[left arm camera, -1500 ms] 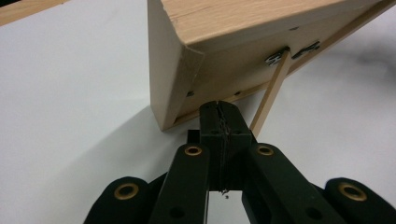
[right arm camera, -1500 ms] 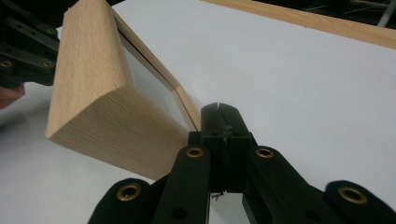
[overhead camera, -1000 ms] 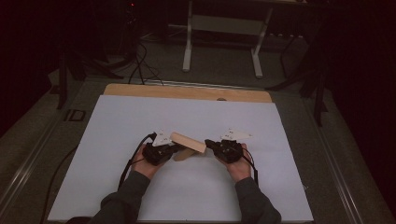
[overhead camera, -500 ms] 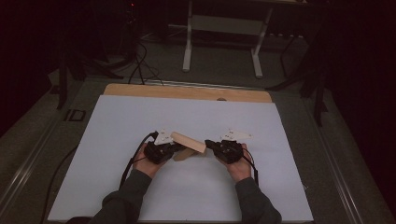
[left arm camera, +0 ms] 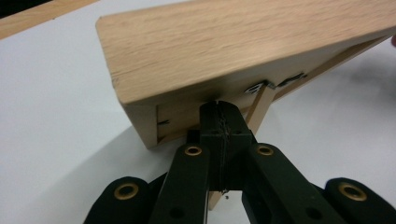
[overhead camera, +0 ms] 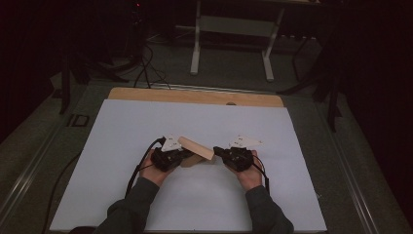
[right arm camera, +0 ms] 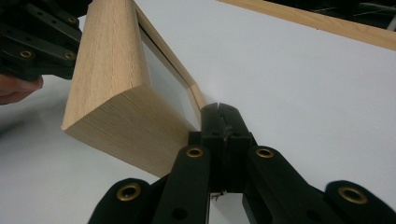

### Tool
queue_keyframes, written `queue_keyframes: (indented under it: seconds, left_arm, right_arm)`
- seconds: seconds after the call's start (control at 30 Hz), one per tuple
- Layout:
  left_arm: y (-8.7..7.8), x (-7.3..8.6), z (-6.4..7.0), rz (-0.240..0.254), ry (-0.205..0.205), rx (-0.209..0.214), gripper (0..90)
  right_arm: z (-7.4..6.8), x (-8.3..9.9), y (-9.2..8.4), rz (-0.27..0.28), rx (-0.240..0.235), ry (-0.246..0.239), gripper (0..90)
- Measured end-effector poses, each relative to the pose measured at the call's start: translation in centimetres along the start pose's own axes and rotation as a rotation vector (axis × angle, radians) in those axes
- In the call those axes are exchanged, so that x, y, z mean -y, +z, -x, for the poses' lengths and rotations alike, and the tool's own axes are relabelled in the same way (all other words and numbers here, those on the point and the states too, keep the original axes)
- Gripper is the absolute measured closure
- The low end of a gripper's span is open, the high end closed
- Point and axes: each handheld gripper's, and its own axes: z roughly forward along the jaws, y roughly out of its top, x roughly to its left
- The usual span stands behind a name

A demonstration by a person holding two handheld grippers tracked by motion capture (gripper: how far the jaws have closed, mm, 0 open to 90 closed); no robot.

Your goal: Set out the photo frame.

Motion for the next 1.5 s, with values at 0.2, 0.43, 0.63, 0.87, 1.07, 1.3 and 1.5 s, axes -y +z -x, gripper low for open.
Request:
queue_keyframes:
  seconds: [0.2, 0.43, 0.63, 0.87, 1.07, 1.3, 1.5]
  left_arm:
    - [-0.5, -0.4, 0.5, 0.016, 0.005, 0.014, 89.8]
    - [-0.6, -0.7, 0.9, 0.019, 0.016, 0.027, 89.8]
    - [-0.5, -0.9, 1.3, 0.02, 0.025, 0.036, 89.8]
    - [-0.2, -1.1, 1.5, 0.016, 0.031, 0.042, 89.8]
    - [-0.2, -1.2, 1.4, 0.014, 0.031, 0.041, 89.8]
    - [-0.1, -1.1, 1.4, 0.01, 0.029, 0.044, 89.8]
    - [0.0, -1.1, 1.3, 0.004, 0.023, 0.043, 89.8]
  right_arm:
    - [-0.1, 0.0, 0.0, -0.002, 0.0, -0.005, 89.8]
    - [-0.2, 0.0, -0.1, -0.005, 0.004, -0.02, 89.8]
    - [-0.4, -0.1, -0.1, -0.007, 0.007, -0.026, 89.8]
    - [-0.5, -0.1, -0.2, -0.009, 0.009, -0.034, 89.8]
    - [-0.6, -0.1, -0.3, -0.011, 0.006, -0.04, 89.8]
    - [-0.9, -0.1, -0.2, -0.014, 0.002, -0.056, 89.8]
    - [-1.3, -0.2, -0.1, -0.019, -0.004, -0.079, 89.7]
